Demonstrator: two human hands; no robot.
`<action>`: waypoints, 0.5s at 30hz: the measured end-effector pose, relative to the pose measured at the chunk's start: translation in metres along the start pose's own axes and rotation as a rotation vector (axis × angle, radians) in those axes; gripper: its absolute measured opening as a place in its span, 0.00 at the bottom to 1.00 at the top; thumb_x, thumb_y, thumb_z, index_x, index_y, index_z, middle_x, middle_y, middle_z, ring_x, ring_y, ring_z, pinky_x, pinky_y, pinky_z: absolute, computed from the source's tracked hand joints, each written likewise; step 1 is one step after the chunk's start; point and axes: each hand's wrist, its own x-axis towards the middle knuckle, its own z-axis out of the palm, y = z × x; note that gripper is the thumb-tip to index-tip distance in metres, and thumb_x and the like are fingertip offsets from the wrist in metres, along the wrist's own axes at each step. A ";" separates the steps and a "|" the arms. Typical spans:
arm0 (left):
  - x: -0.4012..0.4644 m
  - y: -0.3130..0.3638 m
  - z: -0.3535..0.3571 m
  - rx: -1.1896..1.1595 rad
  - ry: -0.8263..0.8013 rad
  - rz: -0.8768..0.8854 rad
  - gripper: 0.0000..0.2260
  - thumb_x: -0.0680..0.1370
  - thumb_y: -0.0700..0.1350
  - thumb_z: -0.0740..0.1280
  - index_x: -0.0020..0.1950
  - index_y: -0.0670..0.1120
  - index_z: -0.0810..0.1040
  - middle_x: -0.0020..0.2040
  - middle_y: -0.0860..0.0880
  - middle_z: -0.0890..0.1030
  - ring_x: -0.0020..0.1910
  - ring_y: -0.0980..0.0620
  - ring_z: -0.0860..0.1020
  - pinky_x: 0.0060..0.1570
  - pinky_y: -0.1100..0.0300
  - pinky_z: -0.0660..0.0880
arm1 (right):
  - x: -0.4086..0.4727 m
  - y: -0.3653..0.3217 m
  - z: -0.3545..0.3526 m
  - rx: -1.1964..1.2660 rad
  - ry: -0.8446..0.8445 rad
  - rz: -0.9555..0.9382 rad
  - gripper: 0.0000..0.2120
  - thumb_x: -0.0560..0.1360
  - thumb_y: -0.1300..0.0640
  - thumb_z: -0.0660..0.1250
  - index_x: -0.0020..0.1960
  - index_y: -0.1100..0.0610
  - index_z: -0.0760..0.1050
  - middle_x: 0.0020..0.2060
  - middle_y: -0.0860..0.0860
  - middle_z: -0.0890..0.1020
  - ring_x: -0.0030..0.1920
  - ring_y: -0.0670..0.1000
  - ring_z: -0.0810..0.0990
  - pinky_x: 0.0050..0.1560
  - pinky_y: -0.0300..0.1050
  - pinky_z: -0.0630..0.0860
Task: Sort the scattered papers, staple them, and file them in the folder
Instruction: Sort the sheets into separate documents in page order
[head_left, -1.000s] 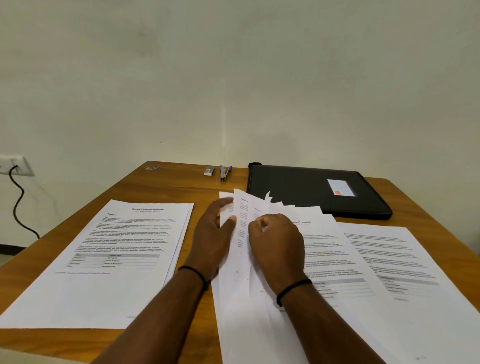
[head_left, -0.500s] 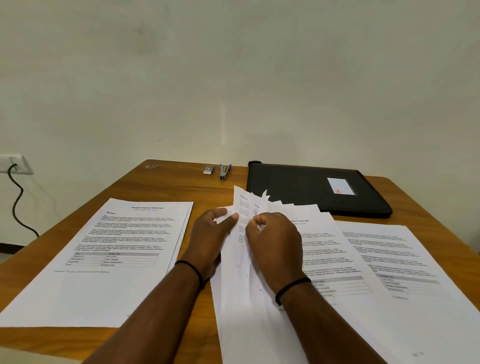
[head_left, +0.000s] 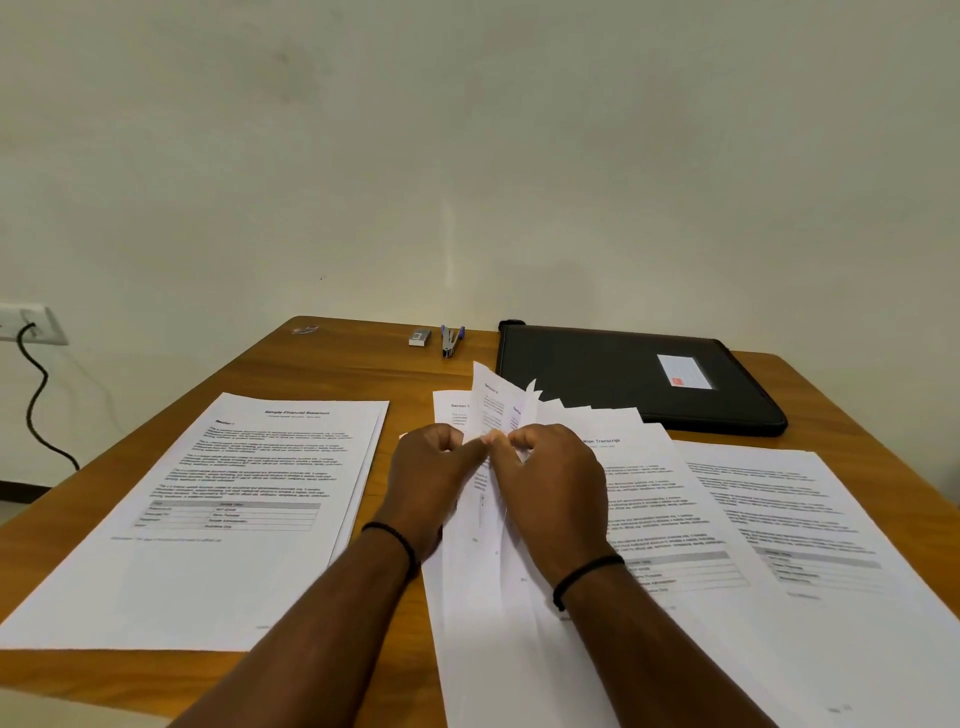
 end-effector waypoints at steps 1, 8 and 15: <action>-0.002 0.003 0.001 -0.048 -0.024 0.009 0.10 0.80 0.52 0.65 0.43 0.48 0.78 0.47 0.47 0.84 0.42 0.48 0.84 0.45 0.56 0.81 | -0.001 0.000 0.000 0.004 -0.001 0.002 0.25 0.76 0.35 0.61 0.61 0.52 0.80 0.58 0.48 0.82 0.52 0.48 0.81 0.43 0.30 0.69; -0.010 0.018 -0.009 -0.457 -0.247 -0.216 0.18 0.83 0.61 0.53 0.61 0.55 0.78 0.50 0.44 0.86 0.45 0.43 0.86 0.46 0.48 0.83 | -0.003 -0.002 -0.004 0.040 0.013 0.050 0.29 0.73 0.30 0.63 0.61 0.52 0.78 0.56 0.49 0.83 0.49 0.49 0.82 0.46 0.41 0.81; 0.004 -0.003 -0.014 0.695 0.147 0.062 0.12 0.73 0.56 0.75 0.53 0.54 0.81 0.52 0.51 0.82 0.49 0.52 0.78 0.48 0.64 0.74 | 0.000 0.000 -0.005 -0.038 -0.048 0.052 0.22 0.79 0.41 0.62 0.63 0.54 0.78 0.59 0.50 0.82 0.54 0.49 0.80 0.42 0.34 0.68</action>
